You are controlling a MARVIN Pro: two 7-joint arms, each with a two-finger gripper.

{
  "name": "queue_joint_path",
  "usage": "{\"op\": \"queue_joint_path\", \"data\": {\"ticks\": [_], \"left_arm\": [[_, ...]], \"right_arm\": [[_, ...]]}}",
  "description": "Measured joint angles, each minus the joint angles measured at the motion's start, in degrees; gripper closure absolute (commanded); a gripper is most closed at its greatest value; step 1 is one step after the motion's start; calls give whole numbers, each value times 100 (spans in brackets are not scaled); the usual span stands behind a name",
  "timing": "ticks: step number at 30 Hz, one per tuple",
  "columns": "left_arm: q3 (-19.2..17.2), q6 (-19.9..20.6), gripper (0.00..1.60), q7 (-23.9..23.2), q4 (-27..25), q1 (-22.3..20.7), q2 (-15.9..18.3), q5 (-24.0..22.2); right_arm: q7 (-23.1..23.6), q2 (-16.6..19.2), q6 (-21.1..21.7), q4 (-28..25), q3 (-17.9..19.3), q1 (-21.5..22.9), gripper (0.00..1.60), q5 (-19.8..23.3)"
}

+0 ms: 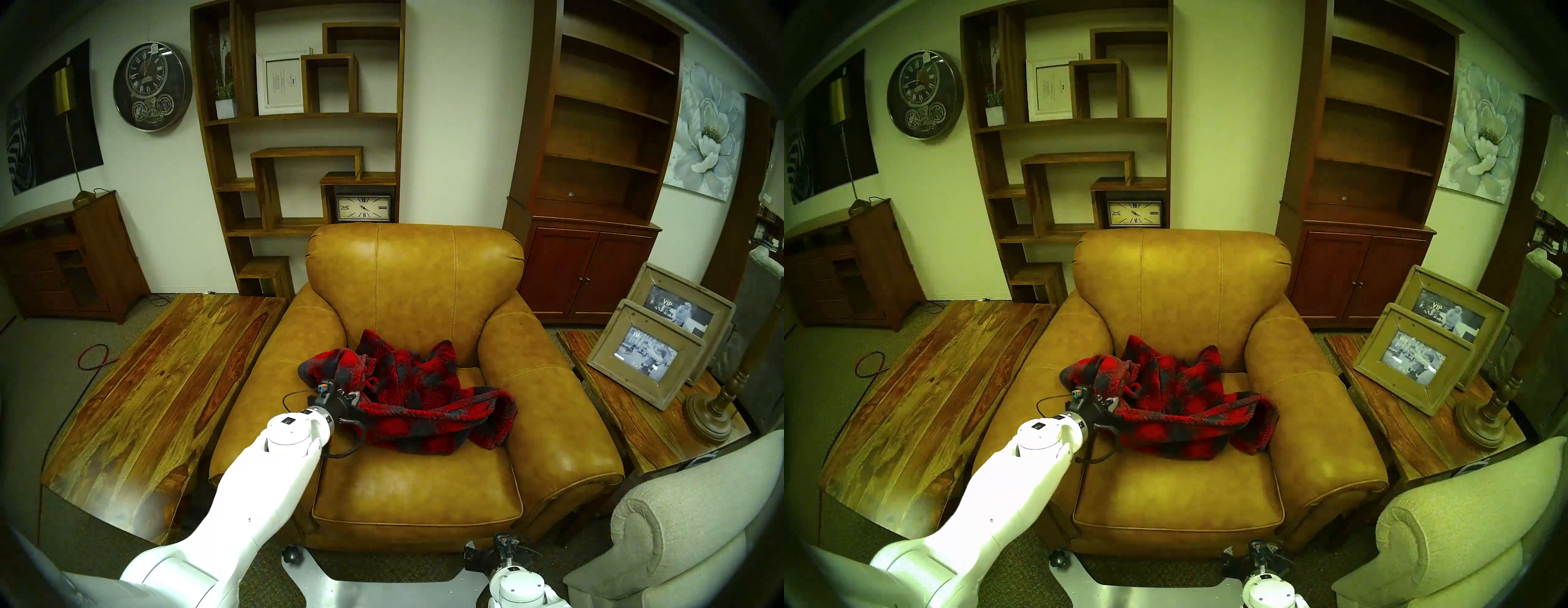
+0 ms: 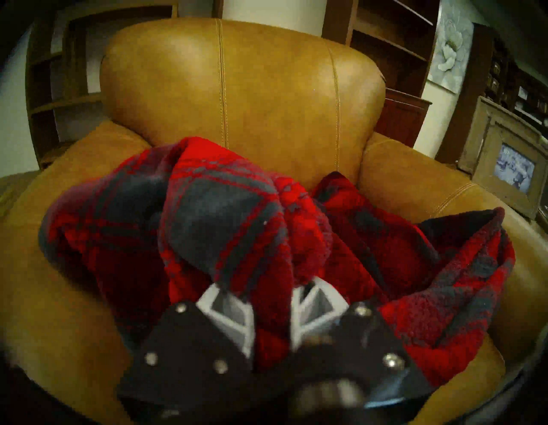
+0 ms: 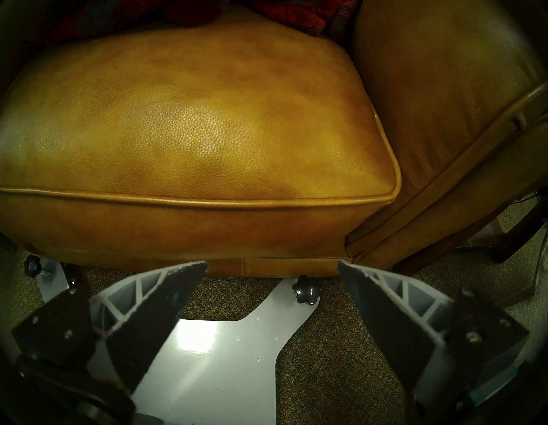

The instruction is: Move the blanket from sofa and drape it over the sofa arm

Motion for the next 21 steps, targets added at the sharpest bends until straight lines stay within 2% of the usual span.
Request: {"op": "queue_joint_path", "data": {"ticks": [10, 21], "left_arm": [[-487, 306, 160, -541, -213, 467, 606, 227], [-1132, 579, 160, -1159, -675, 708, 1192, 523]], "right_arm": [[0, 0, 0, 13, -1, 9, 0, 3], [0, 0, 0, 26, -3, 17, 0, 6]]}}
